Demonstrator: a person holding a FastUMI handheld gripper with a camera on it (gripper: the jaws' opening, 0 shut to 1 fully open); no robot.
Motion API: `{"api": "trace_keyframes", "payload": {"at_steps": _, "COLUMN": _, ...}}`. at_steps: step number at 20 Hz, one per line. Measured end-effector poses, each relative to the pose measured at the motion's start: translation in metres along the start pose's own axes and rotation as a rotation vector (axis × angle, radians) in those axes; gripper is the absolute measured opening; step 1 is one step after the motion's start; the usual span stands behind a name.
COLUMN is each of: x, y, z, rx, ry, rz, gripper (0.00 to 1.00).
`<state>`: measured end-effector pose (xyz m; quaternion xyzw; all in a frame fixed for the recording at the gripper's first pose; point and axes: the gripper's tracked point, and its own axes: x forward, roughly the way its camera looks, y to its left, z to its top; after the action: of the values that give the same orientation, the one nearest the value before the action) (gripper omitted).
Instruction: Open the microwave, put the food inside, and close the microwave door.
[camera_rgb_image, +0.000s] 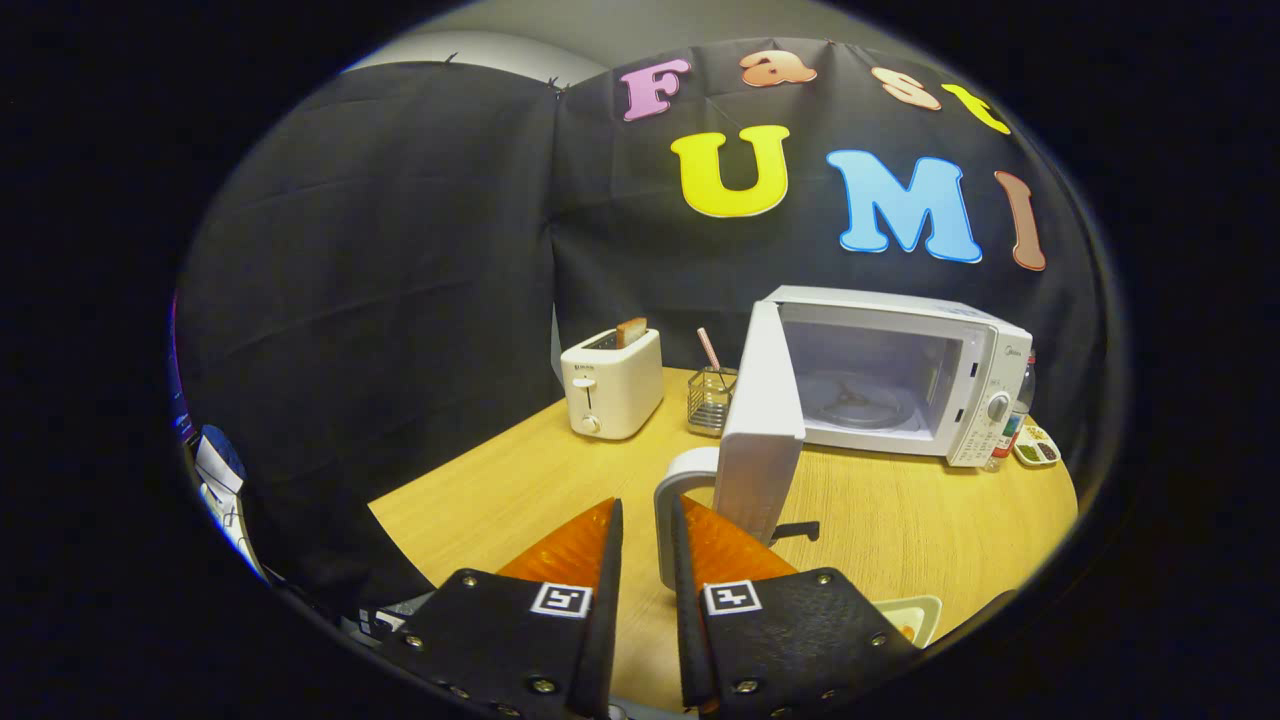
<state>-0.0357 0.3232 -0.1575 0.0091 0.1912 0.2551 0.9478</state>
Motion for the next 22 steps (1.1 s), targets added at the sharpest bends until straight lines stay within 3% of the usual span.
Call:
{"api": "trace_keyframes", "payload": {"at_steps": 2, "x": -0.013, "y": -0.004, "z": 0.024, "rx": 0.004, "ry": -0.067, "rz": 0.01, "gripper": 0.37}}
{"api": "trace_keyframes", "payload": {"at_steps": 3, "x": -0.02, "y": -0.004, "z": 0.031, "rx": 0.012, "ry": -0.093, "rz": 0.028, "gripper": 0.37}}
{"api": "trace_keyframes", "payload": {"at_steps": 7, "x": -0.044, "y": -0.033, "z": 0.047, "rx": -0.014, "ry": -0.15, "rz": 0.007, "gripper": 0.82}}
{"api": "trace_keyframes", "payload": {"at_steps": 9, "x": -0.052, "y": -0.051, "z": 0.05, "rx": 0.009, "ry": -0.161, "rz": -0.009, "gripper": 0.82}}
{"api": "trace_keyframes", "payload": {"at_steps": 12, "x": -0.061, "y": -0.082, "z": 0.044, "rx": 0.012, "ry": -0.151, "rz": -0.044, "gripper": 0.98}}
{"api": "trace_keyframes", "payload": {"at_steps": 22, "x": -0.065, "y": -0.16, "z": -0.035, "rx": 0.069, "ry": 0.005, "rz": -0.123, "gripper": 0.99}}
